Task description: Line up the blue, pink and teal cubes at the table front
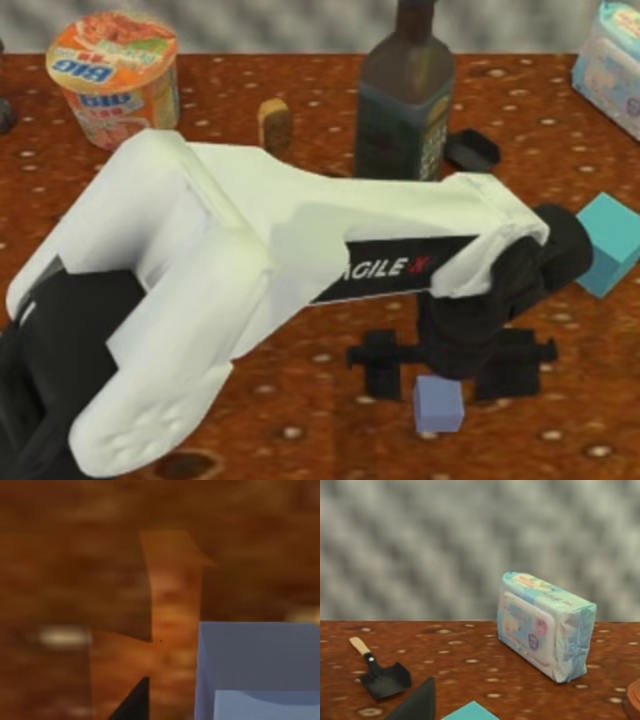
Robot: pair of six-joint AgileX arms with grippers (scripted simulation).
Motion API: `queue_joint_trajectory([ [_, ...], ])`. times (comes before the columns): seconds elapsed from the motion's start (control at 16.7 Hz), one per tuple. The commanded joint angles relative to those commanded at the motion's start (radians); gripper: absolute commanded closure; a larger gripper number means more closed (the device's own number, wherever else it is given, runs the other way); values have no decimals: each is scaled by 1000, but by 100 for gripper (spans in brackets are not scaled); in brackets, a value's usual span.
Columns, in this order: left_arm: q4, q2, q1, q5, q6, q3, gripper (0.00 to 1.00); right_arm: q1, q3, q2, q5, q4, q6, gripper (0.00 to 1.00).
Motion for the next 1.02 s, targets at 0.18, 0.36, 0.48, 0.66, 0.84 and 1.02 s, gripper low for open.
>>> queue_joint_trajectory([
  [0.18,0,0,0,0,0,0,0,0,0,0,0,0,0,0],
  [0.36,0,0,0,0,0,0,0,0,0,0,0,0,0,0],
  [0.48,0,-1,1,0,0,0,0,0,0,0,0,0,0,0],
  [0.66,-42,-11,0,0,0,33,0,0,0,0,0,0,0,0],
  [0.84,-152,-42,8,-1,-5,104,0,0,0,0,0,0,0,0],
  [1.02,-229,-69,15,-1,-7,158,0,0,0,0,0,0,0,0],
])
